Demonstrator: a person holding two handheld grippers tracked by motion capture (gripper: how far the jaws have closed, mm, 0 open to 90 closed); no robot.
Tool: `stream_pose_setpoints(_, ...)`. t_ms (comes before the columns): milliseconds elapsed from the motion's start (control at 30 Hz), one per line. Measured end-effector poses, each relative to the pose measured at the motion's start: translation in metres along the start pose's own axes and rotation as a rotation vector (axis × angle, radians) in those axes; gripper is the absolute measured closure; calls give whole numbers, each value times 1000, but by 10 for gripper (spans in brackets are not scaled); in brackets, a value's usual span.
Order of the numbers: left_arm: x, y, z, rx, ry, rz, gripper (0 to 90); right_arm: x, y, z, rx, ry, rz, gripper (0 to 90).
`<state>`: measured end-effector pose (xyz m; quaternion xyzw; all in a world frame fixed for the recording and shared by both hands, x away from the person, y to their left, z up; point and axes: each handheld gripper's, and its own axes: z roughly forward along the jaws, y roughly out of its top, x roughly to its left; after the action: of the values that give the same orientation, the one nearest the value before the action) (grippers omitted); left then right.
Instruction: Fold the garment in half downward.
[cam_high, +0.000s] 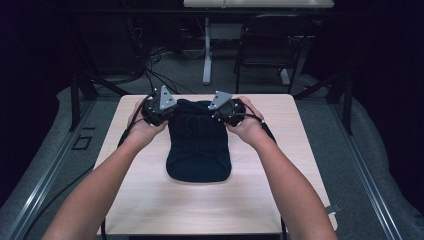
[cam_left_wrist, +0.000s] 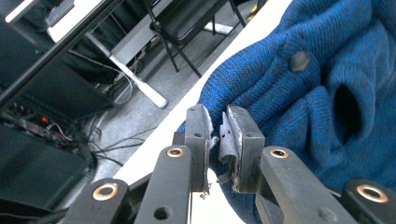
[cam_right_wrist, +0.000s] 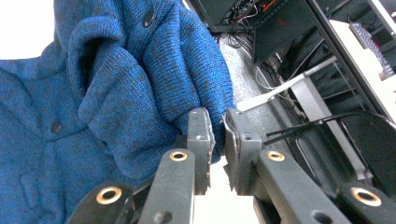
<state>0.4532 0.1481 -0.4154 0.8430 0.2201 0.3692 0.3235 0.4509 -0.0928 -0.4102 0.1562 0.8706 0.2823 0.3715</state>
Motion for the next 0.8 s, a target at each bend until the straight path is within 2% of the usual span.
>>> stream_pose_setpoints(100,-4,-1,-1,2,-5,33,796,5,-4,0,8,-12,-32,807)
stream_pose_setpoints(300,-11,-3,-4,-5,2,72,796,15,-12,-1,-1,-40,-58,807)
stream_pose_setpoints(333,-13,-3,-5,-9,8,80,796,17,-12,-2,3,-55,-80,807)
stream_pose_setpoints(400,-14,-5,-6,-15,11,74,796,19,-12,-4,3,-71,-101,807)
stream_pose_setpoints(467,-15,-6,-7,-18,10,71,797,21,-13,-5,-7,-74,-104,807)
stream_pose_setpoints(567,-19,-9,-8,-8,10,90,797,24,-15,-6,-18,-70,-105,807)
stream_pose_setpoints(700,-30,-11,-11,7,7,140,797,35,-19,-7,14,-78,-153,808)
stream_pose_setpoints(767,-34,-13,-11,10,-2,145,797,39,-22,-7,1,-66,-132,809)
stream_pose_setpoints(800,-35,-14,-12,8,-8,138,797,41,-24,-8,9,-63,-136,810)
